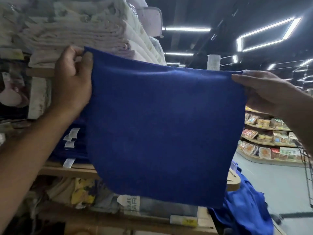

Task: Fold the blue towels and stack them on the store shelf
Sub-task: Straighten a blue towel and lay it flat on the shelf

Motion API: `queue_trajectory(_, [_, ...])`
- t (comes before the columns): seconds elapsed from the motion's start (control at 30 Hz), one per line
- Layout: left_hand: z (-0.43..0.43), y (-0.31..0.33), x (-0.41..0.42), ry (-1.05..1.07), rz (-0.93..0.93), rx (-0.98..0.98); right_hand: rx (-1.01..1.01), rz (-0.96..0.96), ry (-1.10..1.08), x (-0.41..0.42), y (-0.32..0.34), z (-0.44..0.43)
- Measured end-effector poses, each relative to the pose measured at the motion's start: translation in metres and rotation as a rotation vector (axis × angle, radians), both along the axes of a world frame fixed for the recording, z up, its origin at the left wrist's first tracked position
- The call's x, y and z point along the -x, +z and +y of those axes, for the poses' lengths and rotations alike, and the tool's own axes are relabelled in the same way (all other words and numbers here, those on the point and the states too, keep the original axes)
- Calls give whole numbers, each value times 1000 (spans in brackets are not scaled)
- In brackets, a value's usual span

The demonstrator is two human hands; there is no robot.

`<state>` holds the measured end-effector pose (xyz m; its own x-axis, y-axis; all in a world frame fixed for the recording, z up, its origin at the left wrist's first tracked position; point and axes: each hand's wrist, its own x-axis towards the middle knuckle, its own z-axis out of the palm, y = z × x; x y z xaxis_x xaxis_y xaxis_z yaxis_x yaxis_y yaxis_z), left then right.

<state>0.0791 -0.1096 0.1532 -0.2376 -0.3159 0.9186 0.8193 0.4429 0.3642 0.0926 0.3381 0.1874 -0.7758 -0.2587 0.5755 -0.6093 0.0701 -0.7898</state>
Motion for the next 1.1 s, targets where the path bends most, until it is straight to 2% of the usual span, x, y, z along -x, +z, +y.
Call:
queue_trajectory(0.1, [7,-38,11,80,-28,110,-57,-144,-185,19,-32,3])
queue_trajectory(0.23, [24,-109,45,147,-155,188,-97,-326,-404,52,-85,7])
queue_trajectory(0.37, [42,-150,94,238,-304,241,-13,-499,-467,88,-121,5])
queue_trajectory(0.47, [52,-149,133,336,-352,285,56,-515,-474,116,-132,4])
queue_trajectory(0.57, [63,-138,172,413,-339,371,60,-433,-571,150,-137,0])
queue_trajectory(0.67, [72,-131,210,475,-402,457,-155,-271,-785,182,-146,-5])
queue_trajectory(0.73, [78,-136,230,509,-465,555,-322,-255,-857,199,-159,-11])
queue_trajectory(0.87, [86,-164,252,367,-711,708,-725,-360,-760,215,-197,-28])
queue_trajectory(0.93, [87,-174,251,322,-793,733,-933,-306,-769,218,-213,-31])
queue_trajectory(1.03, [88,-174,229,326,-856,809,-1009,-188,-782,211,-219,-35])
queue_trajectory(1.1, [83,-169,195,330,-779,786,-1034,-224,-747,201,-211,-40])
